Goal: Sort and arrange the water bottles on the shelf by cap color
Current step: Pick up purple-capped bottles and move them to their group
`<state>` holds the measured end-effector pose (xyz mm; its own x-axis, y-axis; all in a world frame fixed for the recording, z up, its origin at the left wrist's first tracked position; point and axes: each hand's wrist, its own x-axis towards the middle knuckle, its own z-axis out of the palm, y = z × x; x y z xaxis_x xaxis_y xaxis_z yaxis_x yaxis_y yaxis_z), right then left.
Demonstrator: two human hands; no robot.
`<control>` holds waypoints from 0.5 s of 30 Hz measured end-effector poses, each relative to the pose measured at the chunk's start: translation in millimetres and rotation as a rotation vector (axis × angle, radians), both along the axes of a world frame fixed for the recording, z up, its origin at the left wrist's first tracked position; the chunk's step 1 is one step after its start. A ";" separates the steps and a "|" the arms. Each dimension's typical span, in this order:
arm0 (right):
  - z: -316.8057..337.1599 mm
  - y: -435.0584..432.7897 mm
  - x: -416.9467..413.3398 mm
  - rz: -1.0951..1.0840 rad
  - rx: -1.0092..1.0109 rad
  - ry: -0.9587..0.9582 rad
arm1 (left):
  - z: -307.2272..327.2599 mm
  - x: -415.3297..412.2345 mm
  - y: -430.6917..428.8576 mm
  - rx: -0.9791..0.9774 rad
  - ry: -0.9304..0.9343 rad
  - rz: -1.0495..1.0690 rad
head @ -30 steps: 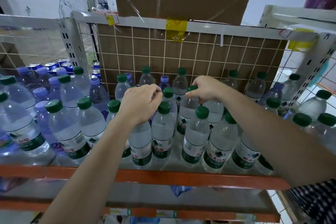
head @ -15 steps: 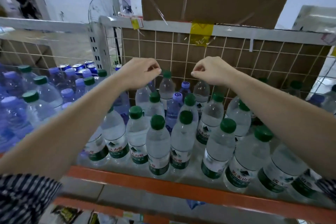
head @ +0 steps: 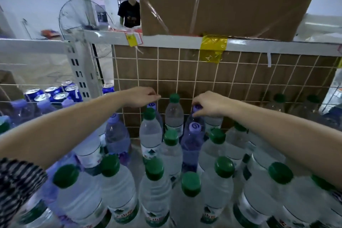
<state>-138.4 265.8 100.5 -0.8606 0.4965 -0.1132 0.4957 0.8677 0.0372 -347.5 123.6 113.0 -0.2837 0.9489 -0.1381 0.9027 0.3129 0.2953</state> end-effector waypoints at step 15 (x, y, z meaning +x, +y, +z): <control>-14.5 3.7 -3.9 -0.176 -0.209 0.092 | -49.6 -22.2 5.5 0.057 -0.219 0.003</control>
<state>-142.3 269.5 86.1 -0.7745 0.6135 -0.1541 0.6326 0.7519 -0.1857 -369.8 129.1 63.4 -0.2553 0.9562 -0.1433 0.8144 0.2925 0.5012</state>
